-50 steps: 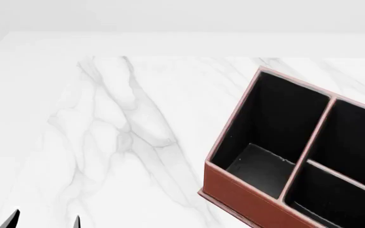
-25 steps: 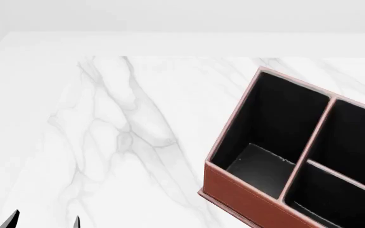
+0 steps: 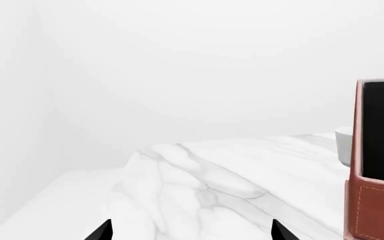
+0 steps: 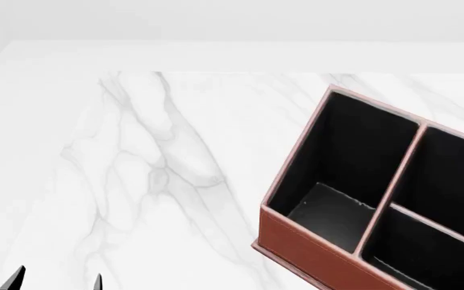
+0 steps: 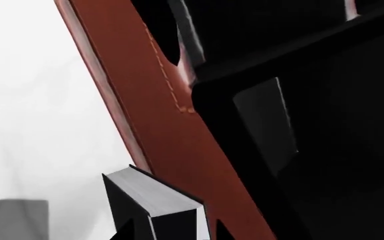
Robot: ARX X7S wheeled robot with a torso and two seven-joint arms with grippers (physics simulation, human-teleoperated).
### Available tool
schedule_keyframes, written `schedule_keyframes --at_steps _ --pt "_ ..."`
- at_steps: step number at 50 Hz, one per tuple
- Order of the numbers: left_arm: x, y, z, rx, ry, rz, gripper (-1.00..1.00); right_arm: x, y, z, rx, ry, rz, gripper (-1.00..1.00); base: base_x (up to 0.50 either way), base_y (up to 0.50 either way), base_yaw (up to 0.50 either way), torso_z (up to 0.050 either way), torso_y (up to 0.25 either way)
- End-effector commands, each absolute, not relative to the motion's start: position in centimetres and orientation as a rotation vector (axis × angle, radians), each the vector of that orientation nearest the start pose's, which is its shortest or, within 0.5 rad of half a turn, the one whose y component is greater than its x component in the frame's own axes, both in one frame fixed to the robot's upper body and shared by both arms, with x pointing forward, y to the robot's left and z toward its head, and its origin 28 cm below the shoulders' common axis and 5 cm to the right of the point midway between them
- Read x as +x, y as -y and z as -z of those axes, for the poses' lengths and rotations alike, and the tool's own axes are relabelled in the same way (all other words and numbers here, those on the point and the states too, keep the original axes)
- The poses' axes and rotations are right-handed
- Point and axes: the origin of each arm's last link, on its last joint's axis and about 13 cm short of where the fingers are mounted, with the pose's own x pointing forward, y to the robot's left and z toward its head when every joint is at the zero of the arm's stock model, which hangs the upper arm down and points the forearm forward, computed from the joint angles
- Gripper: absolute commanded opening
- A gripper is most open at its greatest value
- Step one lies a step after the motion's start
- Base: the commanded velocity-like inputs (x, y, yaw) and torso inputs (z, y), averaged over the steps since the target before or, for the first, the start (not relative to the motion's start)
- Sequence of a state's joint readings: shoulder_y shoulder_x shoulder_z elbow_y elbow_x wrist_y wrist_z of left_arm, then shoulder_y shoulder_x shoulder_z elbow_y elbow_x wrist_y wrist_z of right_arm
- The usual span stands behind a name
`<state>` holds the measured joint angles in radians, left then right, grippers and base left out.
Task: Pick up the book and place it in the left compartment of the caddy.
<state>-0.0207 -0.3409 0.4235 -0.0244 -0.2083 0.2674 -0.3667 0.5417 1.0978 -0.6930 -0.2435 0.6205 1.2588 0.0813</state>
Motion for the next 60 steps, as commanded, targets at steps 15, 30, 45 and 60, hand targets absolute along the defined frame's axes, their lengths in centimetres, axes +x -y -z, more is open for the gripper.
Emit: schedule_keyframes --at_steps 15,30,45,60 --pt "20.0 -20.6 -1.5 0.056 0.155 0.051 1.00 20.6 25.9 -12.9 -0.836 -0.939 -0.095 -1.00 0.00 0.00 0.00 0.000 0.000" --pt "20.0 -20.6 -1.4 0.053 0.153 0.058 1.00 21.6 24.3 -14.4 -0.897 -0.820 -0.144 -1.00 0.00 0.00 0.00 -0.001 0.000" --pt "20.1 -20.5 -1.5 0.054 0.154 0.062 1.00 22.0 23.3 -16.0 -0.916 -0.734 -0.155 -1.00 0.00 0.00 0.00 0.000 0.000" --pt "20.0 -20.5 -1.5 0.057 0.155 0.066 1.00 22.1 22.8 -18.9 -0.866 -0.555 -0.011 -1.00 0.00 0.00 0.00 0.000 0.001"
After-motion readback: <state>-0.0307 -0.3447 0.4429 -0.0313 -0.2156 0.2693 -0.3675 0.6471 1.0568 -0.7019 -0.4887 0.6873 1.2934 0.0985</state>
